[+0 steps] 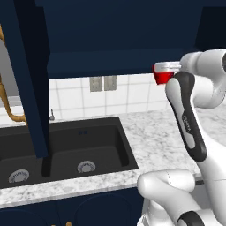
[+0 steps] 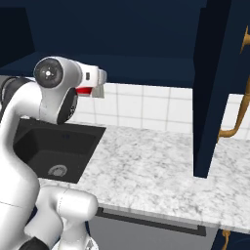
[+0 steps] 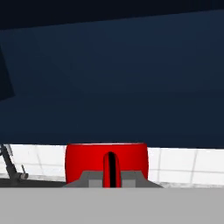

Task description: Gather all objects into one cabinet and sort the glasses and bowls to opposite sides.

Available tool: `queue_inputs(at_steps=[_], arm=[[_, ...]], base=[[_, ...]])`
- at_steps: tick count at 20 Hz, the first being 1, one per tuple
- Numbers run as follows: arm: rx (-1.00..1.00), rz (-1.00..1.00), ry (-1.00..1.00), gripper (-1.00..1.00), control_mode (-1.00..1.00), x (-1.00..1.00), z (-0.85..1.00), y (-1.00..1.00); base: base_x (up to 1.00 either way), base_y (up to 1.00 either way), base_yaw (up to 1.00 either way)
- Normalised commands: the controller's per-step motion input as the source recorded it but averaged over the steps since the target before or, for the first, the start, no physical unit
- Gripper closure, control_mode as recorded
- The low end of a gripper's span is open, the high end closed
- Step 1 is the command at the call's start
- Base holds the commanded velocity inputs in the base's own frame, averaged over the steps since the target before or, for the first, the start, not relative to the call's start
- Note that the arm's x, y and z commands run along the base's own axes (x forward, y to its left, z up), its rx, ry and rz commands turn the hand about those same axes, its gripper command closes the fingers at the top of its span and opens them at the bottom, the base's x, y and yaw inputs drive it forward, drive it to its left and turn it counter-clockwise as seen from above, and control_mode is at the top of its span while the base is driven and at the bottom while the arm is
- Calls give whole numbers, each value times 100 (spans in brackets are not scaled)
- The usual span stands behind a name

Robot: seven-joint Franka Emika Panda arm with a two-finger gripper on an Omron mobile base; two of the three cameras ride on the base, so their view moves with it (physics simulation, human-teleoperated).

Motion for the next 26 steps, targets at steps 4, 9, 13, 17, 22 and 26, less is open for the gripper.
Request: queue_inputs(at_steps=[4,9,13,17,22,26], arm=[[0,0,2,100,-100,-35,7,0],[-1,0,11,100,-100,-44,0,0],[-3,0,20,100,-100,-41,0,0],[-3,0,17,100,-100,-29,0,0],[-3,0,1,100,-100,-42,-21,0],[-7,0,1,100,-100,-47,-50,13]], base=[[0,0,0],[0,0,0],[0,0,0],[0,0,0],[0,0,0],[0,0,0]])
